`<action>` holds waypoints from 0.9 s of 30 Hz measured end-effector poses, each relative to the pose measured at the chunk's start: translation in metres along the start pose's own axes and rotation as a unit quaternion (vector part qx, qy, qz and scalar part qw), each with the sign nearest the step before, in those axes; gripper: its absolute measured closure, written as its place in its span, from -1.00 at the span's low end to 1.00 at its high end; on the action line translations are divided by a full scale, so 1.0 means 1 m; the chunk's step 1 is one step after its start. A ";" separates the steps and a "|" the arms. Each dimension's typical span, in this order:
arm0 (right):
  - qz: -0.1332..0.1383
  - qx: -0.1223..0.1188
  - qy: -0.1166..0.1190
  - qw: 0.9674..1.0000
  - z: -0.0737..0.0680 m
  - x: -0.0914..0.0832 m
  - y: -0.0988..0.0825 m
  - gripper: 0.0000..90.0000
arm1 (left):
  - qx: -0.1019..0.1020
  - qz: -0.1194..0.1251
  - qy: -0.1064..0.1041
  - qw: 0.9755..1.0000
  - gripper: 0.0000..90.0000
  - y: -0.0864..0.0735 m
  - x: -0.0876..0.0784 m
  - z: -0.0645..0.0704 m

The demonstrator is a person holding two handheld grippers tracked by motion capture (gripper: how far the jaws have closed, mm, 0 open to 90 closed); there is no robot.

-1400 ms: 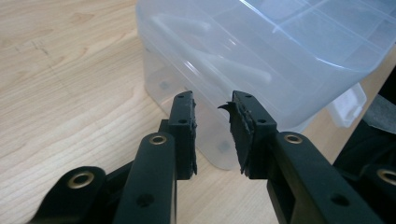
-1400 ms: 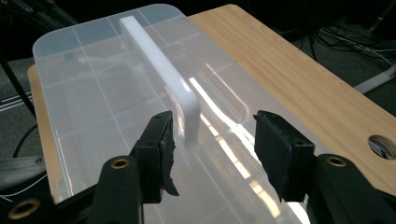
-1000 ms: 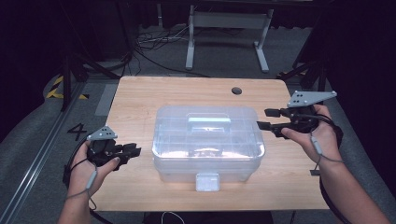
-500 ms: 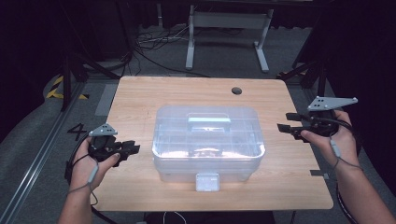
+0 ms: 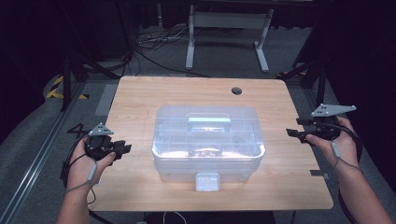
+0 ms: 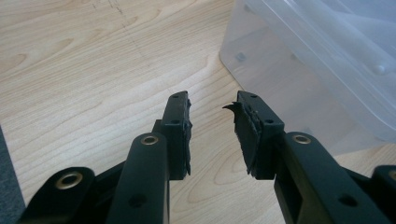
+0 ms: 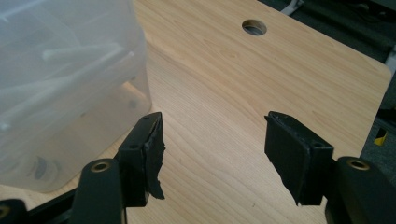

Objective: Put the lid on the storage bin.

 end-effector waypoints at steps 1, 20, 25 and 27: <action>-0.001 0.004 0.000 1.000 0.002 0.002 -0.003 -0.15 | -0.001 -0.001 -0.001 1.000 0.44 0.000 0.000 -0.001; -0.001 0.061 -0.001 0.998 0.010 0.036 -0.051 -0.19 | -0.012 -0.024 -0.011 1.000 0.44 -0.009 0.010 -0.009; -0.007 0.057 -0.004 0.998 0.011 0.040 -0.056 -0.19 | -0.012 -0.024 -0.011 1.000 0.44 -0.009 0.011 -0.011; -0.007 0.060 -0.009 0.998 0.012 0.041 -0.058 -0.19 | -0.015 -0.026 -0.011 0.999 0.44 -0.010 0.012 -0.012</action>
Point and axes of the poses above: each handheld gripper's, and its own axes: x roughly forward along the jaws, y roughly out of its top, z roughly to its right, the point moved 3 cm from there along x, roughly forward along the jaws, and after that the axes turned 3 degrees about z, right-handed, at the moved point
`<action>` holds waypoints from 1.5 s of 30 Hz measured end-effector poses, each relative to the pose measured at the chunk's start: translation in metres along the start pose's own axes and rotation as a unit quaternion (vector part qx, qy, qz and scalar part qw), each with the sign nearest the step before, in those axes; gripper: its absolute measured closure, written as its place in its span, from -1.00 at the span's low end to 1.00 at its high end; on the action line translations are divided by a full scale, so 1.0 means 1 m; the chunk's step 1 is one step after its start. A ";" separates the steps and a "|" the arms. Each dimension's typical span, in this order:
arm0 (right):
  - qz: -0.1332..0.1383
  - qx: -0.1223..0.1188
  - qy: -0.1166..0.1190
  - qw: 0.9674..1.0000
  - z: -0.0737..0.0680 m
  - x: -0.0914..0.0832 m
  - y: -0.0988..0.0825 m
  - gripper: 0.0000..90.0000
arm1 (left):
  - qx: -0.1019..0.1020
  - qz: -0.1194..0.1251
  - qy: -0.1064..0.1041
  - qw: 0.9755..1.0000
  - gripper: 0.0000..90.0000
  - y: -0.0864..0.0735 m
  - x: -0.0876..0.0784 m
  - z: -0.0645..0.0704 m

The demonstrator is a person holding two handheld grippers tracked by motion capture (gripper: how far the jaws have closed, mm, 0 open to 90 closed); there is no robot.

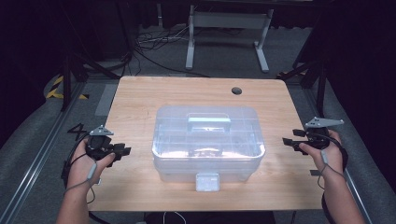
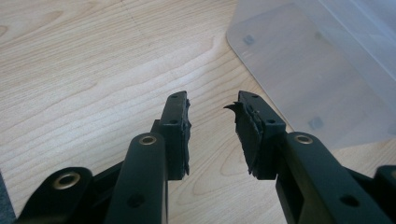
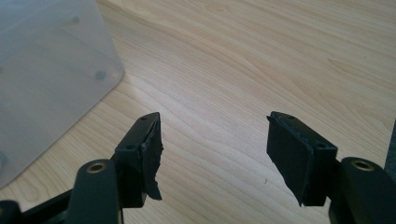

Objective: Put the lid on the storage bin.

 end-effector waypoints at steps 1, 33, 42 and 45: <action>-0.002 0.001 -0.002 1.000 0.001 0.001 -0.002 -0.19 | 0.000 0.000 0.001 1.000 0.44 0.000 0.001 -0.001; -0.027 -0.012 -0.008 1.000 0.012 0.044 -0.047 -0.28 | 0.002 -0.009 0.002 1.000 0.33 -0.007 0.020 -0.007; -0.019 -0.018 -0.017 1.000 0.009 0.052 -0.054 -0.48 | 0.001 -0.008 0.002 1.000 0.27 -0.008 0.025 -0.008; -0.013 -0.023 -0.020 0.999 0.006 0.054 -0.054 -0.55 | 0.002 -0.008 0.000 1.000 0.25 -0.008 0.027 -0.008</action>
Point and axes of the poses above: each handheld gripper's, and its own axes: x roughly forward along the jaws, y roughly out of its top, z roughly to its right, the point moved 3 cm from there along x, roughly forward along the jaws, and after that the axes turned 3 degrees about z, right-handed, at the moved point
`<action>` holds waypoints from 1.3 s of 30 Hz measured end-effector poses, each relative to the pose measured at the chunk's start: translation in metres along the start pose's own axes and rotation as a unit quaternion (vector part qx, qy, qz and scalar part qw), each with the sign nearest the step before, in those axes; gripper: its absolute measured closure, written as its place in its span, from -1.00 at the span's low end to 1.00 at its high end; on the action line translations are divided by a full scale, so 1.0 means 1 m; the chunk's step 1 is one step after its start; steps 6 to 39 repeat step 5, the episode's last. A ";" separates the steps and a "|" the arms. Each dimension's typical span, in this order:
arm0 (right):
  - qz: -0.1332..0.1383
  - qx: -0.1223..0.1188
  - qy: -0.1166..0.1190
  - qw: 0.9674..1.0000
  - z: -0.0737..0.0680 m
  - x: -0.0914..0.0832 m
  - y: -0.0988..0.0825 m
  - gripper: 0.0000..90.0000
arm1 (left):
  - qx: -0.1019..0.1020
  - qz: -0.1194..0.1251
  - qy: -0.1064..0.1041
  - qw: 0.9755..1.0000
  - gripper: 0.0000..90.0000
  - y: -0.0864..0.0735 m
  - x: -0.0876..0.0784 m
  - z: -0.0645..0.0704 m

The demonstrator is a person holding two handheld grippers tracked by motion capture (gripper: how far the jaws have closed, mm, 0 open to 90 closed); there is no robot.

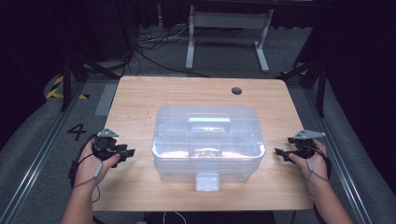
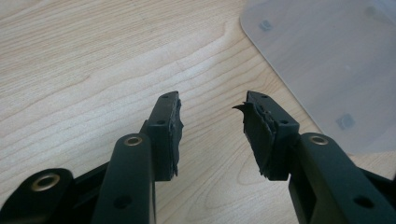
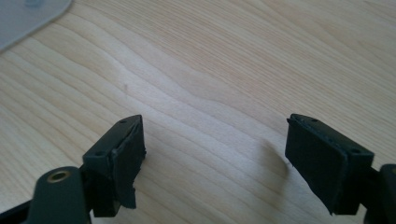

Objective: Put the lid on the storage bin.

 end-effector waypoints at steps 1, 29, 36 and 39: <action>0.001 0.002 0.004 1.000 -0.001 0.001 0.000 -0.56 | -0.001 0.000 0.000 1.000 0.23 0.000 0.000 0.000; 0.000 0.001 0.007 1.000 -0.004 0.001 0.001 -0.57 | 0.000 0.009 0.000 1.000 0.17 0.000 0.002 0.001; 0.000 0.001 0.007 1.000 -0.004 0.001 0.001 -0.57 | 0.000 0.009 0.000 1.000 0.17 0.000 0.002 0.001; 0.000 0.001 0.007 1.000 -0.004 0.001 0.001 -0.57 | 0.000 0.009 0.000 1.000 0.17 0.000 0.002 0.001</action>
Point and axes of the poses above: each handheld gripper's, and its own axes: x roughly forward along the jaws, y roughly out of its top, z roughly to its right, the point moved 3 cm from there along x, roughly forward along the jaws, and after that the axes turned 3 degrees about z, right-handed, at the moved point
